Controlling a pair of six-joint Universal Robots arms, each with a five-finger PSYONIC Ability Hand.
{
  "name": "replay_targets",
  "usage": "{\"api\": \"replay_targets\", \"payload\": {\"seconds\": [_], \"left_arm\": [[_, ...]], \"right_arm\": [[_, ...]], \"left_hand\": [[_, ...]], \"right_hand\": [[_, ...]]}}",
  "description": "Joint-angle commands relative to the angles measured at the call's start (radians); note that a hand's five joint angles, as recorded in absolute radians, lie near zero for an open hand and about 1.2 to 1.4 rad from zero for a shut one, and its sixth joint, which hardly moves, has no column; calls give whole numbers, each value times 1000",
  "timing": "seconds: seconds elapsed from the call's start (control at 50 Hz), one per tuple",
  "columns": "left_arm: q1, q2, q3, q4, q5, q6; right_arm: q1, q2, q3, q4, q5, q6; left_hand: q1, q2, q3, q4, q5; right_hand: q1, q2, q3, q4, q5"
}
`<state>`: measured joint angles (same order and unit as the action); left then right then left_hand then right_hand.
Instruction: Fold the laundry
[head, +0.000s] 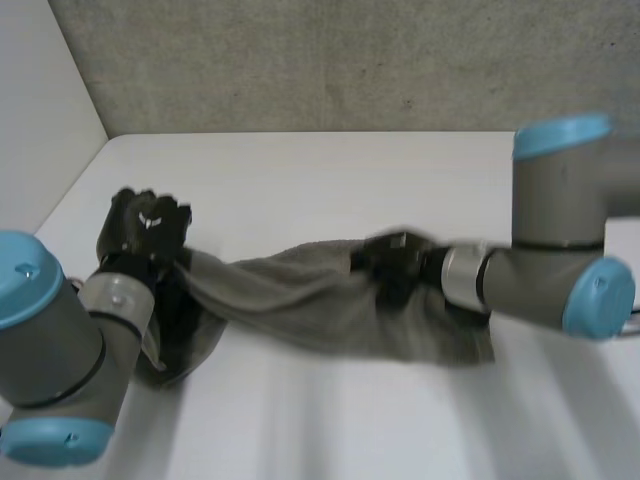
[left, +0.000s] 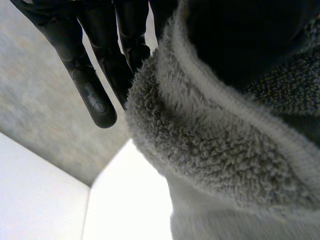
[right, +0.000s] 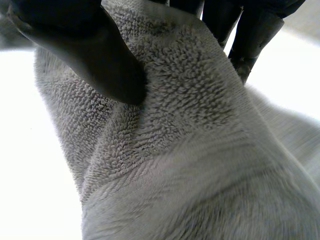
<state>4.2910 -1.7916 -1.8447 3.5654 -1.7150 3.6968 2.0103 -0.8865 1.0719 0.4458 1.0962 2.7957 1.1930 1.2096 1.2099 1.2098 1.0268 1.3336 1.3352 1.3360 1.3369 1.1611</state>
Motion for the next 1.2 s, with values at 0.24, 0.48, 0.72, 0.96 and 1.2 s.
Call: {"api": "replay_targets", "payload": {"seconds": [0.24, 0.48, 0.72, 0.96, 1.2], "left_arm": [[10, -153, 725, 426, 95, -11], [10, -158, 421, 282, 110, -8], [12, -307, 72, 296, 224, 3], [16, -263, 33, 283, 216, 2], [32, -230, 1, 296, 215, 2]], "right_arm": [[1, -222, -430, -455, 326, -53], [1, -235, 13, -381, 255, -231], [1, -46, 345, -542, 252, -272], [-39, -120, 392, -553, 317, -206], [-80, -163, 438, -561, 340, -25]], "left_hand": [[203, 187, 186, 186, 195], [203, 187, 186, 186, 195], [203, 187, 186, 186, 195], [203, 187, 186, 186, 195], [203, 187, 186, 186, 195]], "right_hand": [[63, 61, 60, 59, 61], [63, 61, 60, 59, 61], [63, 61, 60, 59, 61], [-890, -892, -893, -894, -893], [-855, -857, -858, -859, -857]]}}
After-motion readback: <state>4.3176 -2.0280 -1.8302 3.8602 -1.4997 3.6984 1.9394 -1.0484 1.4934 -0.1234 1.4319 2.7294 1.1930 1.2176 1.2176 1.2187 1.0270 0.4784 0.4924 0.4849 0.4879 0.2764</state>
